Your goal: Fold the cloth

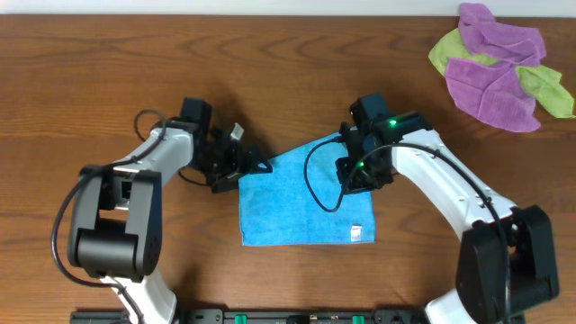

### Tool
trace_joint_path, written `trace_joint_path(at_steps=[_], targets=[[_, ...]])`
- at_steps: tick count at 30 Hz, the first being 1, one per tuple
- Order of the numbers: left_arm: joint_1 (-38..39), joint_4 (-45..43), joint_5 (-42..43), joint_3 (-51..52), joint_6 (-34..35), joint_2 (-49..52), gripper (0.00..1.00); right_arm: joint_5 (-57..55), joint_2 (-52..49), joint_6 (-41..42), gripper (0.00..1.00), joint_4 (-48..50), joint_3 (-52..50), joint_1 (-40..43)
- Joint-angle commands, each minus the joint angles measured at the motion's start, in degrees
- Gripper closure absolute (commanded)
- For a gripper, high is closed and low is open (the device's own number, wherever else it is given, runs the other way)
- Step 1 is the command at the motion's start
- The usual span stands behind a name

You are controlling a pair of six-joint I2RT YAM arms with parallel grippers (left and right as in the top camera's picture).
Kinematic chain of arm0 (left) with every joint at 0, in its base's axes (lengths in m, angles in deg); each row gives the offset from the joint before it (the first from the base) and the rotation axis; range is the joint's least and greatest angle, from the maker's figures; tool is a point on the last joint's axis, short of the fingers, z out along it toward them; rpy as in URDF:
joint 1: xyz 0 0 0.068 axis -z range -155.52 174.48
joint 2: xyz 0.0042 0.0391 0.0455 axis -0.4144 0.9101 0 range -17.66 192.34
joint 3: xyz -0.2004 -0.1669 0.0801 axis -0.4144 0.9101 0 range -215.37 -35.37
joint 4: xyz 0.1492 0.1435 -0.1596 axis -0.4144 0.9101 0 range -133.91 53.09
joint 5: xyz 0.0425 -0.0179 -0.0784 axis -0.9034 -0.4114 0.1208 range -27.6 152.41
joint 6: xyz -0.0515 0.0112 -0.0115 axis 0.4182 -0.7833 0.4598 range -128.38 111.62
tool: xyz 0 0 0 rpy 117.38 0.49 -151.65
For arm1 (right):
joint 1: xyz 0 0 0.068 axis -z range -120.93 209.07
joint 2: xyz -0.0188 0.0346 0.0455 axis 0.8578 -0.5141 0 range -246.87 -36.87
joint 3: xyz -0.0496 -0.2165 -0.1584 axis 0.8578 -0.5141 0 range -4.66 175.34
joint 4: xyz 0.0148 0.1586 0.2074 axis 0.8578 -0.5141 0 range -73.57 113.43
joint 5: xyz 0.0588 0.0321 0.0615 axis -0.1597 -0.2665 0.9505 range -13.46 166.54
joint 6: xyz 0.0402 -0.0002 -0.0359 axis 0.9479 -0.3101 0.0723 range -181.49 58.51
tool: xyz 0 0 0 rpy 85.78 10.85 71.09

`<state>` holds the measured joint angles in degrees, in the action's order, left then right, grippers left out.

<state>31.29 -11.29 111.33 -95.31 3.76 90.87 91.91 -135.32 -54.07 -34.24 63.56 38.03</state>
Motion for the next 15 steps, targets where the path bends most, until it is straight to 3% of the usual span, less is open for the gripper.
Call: trace_joint_path(at_steps=[1, 9, 15], targets=[[-2.5, -1.1, 3.6, 3.0, -2.5, 0.9, 0.05, -0.4, -0.1, 0.6, 0.98, -0.4, -0.5, -0.3], [-6.3, -8.1, 6.2, 9.9, -2.2, 0.9, 0.05, 2.7, -0.1, 0.6, 0.99, -0.1, -0.5, -0.3], [-5.9, -15.6, 6.3, 12.5, 2.2, 0.9, 0.04, 6.5, -0.1, -0.4, 0.99, 0.8, -0.5, -0.3]])
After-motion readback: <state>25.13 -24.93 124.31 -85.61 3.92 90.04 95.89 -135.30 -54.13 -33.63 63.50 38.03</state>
